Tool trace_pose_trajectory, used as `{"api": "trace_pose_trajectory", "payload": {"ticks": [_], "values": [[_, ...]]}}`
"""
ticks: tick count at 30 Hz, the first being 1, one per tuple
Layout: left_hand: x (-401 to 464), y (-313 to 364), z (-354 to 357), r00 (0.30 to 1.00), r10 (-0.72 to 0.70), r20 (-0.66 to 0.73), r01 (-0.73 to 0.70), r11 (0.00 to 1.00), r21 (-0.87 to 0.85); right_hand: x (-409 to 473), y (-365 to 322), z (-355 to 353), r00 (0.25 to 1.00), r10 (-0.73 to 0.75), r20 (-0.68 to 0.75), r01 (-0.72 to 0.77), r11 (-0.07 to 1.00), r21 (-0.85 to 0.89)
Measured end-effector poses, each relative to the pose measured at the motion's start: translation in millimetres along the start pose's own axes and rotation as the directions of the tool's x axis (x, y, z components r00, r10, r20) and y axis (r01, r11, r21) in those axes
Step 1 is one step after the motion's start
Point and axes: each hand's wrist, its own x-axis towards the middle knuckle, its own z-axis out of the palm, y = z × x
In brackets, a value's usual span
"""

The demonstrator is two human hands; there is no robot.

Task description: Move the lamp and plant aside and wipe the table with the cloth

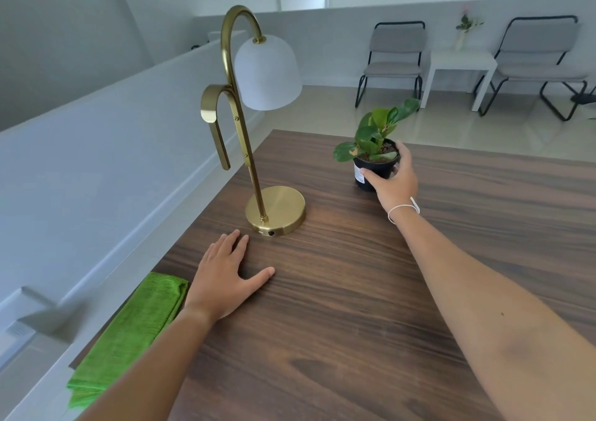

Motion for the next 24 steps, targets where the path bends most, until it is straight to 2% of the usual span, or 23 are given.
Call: {"api": "trace_pose_trajectory", "payload": {"ticks": [9,17,24], "values": [[-1,3,-4,0.999,-0.012,0.032,0.012,1.0,-0.022,-63,-16,-33,0.999,0.017,-0.036,-0.015,0.999,0.036],[-6,2,-7,0.996,0.051,0.074,-0.05,0.999,-0.016,-144,-34,-57,0.994,0.044,-0.101,-0.041,0.998,0.039],[-4,-3,-4,0.993,0.104,0.062,-0.102,0.994,-0.028,-171,-39,-61,0.979,0.12,-0.163,-0.118,0.993,0.019]]}}
